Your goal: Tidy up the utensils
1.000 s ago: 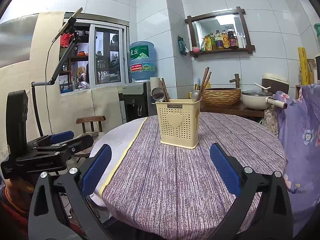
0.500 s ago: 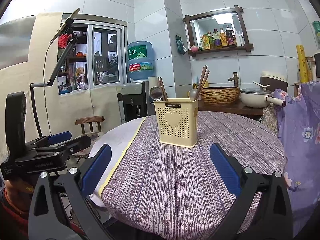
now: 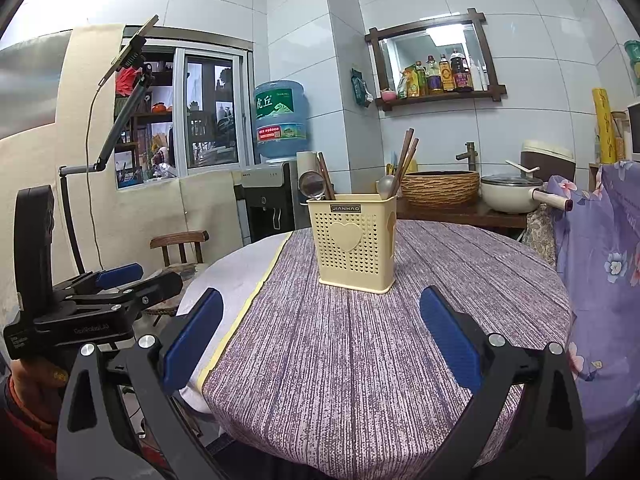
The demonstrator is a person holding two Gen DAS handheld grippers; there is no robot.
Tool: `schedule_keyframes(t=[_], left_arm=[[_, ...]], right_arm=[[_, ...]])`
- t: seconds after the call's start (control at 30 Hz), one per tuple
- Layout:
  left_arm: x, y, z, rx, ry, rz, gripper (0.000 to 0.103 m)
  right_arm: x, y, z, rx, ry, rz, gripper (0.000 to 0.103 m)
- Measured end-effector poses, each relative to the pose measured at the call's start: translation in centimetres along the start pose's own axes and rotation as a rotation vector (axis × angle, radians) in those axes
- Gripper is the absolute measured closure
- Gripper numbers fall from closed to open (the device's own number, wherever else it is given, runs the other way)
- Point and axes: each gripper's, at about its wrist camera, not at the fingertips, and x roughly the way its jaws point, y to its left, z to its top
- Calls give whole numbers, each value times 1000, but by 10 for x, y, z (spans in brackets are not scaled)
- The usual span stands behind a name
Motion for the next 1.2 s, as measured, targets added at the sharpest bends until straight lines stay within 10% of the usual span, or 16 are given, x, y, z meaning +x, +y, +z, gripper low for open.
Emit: schedule_keyframes(t=[1.2], left_arm=[[7,-4,-7,6,32,5,5]], right_arm=[[7,1,-4,13,30,-2,6]])
